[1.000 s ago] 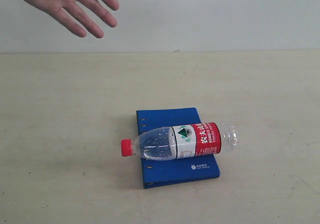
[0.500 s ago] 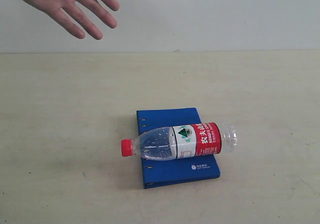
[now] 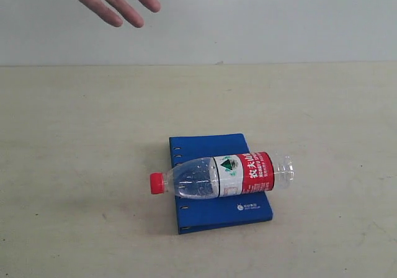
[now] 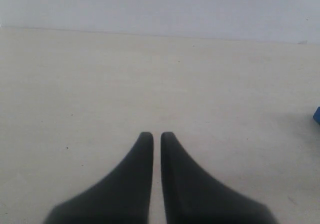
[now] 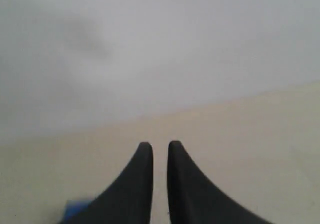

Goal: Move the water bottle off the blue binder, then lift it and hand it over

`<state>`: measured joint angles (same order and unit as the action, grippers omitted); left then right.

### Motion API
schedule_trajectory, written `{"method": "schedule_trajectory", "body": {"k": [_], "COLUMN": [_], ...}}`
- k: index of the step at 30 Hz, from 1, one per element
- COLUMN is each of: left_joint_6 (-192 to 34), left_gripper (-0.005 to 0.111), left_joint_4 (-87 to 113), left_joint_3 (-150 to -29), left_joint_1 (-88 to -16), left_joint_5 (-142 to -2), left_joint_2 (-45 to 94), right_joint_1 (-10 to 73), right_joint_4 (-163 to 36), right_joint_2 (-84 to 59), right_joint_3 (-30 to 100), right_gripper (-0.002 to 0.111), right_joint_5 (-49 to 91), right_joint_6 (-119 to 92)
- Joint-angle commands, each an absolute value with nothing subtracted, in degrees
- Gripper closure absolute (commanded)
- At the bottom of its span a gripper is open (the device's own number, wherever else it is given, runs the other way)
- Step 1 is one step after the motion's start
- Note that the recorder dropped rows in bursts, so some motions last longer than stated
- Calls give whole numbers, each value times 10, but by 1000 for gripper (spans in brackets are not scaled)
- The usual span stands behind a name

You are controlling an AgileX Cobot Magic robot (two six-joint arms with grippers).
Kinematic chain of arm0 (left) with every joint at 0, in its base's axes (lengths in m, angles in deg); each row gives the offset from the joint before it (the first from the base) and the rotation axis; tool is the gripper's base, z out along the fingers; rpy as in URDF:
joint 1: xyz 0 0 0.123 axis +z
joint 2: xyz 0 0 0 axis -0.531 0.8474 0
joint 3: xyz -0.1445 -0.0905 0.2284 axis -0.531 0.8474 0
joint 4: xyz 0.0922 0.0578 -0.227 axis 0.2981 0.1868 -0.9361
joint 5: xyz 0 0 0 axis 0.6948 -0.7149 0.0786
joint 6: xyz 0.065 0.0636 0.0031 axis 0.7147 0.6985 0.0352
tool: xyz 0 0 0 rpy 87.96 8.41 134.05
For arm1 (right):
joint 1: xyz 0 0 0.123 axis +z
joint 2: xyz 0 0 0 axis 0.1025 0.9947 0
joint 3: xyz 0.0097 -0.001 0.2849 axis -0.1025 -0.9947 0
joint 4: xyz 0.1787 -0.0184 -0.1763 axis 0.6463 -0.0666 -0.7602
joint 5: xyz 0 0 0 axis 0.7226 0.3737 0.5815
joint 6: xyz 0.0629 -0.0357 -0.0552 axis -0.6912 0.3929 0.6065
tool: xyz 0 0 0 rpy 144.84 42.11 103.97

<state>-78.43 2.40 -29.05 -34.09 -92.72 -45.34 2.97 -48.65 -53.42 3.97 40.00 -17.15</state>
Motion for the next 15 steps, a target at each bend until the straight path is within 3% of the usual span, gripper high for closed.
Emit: {"method": "schedule_trajectory", "body": {"k": [1, 4, 9, 12, 15], "left_joint_6": [-790, -790, -790, -790, -790], "left_gripper": [101, 101, 101, 101, 101], "left_joint_4": [17, 17, 17, 17, 17], "left_joint_3": [-289, -289, -289, -289, -289], "left_joint_1": [-345, -345, -345, -345, -345], "left_joint_5": [-925, -925, -925, -925, -925], "left_joint_2": [-455, -455, -455, -455, -455], "right_joint_1": [145, 231, 339, 390, 432], "right_joint_4": [-333, -279, -290, -288, -288], "right_joint_2": [-339, -223, -100, -39, 8], "right_joint_3": [149, 186, 190, 190, 190], "right_gripper": [100, 100, 98, 83, 58], "right_joint_5": [668, 771, 644, 518, 404], "right_joint_6": [242, 394, 490, 566, 568]}}
